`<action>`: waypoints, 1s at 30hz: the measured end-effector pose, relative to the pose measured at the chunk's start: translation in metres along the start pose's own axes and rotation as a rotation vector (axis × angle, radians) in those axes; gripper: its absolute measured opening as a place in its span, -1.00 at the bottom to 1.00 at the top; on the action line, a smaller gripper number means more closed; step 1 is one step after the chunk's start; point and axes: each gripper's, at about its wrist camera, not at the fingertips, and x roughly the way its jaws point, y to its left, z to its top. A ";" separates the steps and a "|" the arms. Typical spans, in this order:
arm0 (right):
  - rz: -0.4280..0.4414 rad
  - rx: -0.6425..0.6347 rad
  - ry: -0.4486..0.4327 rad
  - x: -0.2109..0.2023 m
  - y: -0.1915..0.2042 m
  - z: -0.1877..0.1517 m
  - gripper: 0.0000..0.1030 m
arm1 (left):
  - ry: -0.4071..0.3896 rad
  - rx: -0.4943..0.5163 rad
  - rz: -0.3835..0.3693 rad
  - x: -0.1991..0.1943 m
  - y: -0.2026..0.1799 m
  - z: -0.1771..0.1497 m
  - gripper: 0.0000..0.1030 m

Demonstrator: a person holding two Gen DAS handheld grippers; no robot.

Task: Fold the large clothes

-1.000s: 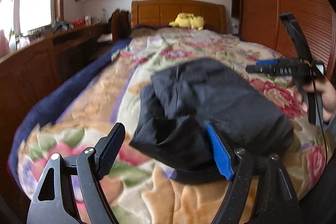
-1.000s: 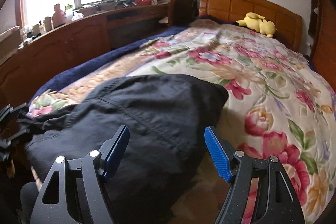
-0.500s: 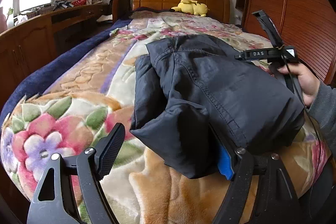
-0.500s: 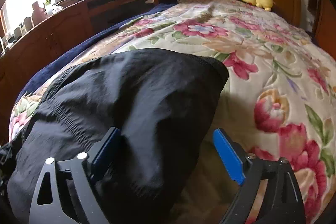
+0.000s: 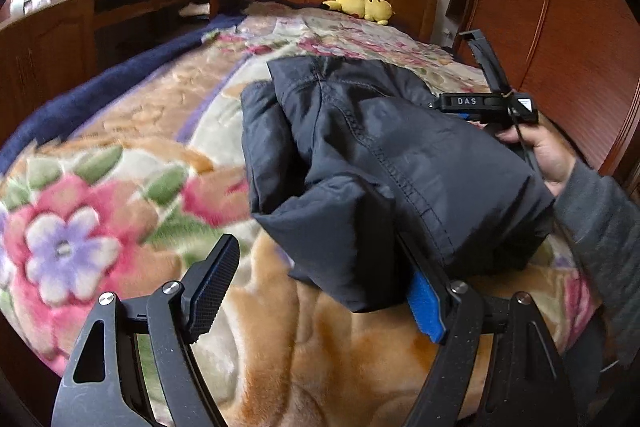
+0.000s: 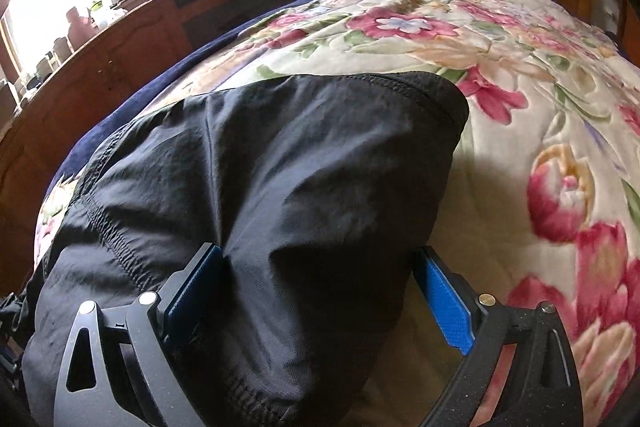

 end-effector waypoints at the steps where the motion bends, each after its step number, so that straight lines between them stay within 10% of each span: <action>1: 0.010 -0.001 0.003 0.000 0.000 0.000 0.78 | 0.011 -0.008 -0.010 0.003 0.001 0.000 0.54; 9: 0.042 -0.005 0.019 0.003 -0.004 -0.001 0.50 | 0.064 -0.053 -0.131 0.024 0.001 0.001 0.48; 17: 0.054 -0.050 -0.046 -0.012 0.000 -0.003 -0.54 | 0.062 -0.049 -0.243 0.024 -0.004 0.004 -0.17; 21: -0.013 -0.091 -0.105 -0.021 0.011 -0.006 -0.70 | 0.018 -0.020 -0.220 0.014 -0.009 0.011 -0.59; 30: -0.042 -0.114 -0.213 -0.034 0.027 0.001 -0.77 | -0.066 -0.011 -0.202 -0.008 0.005 0.024 -0.69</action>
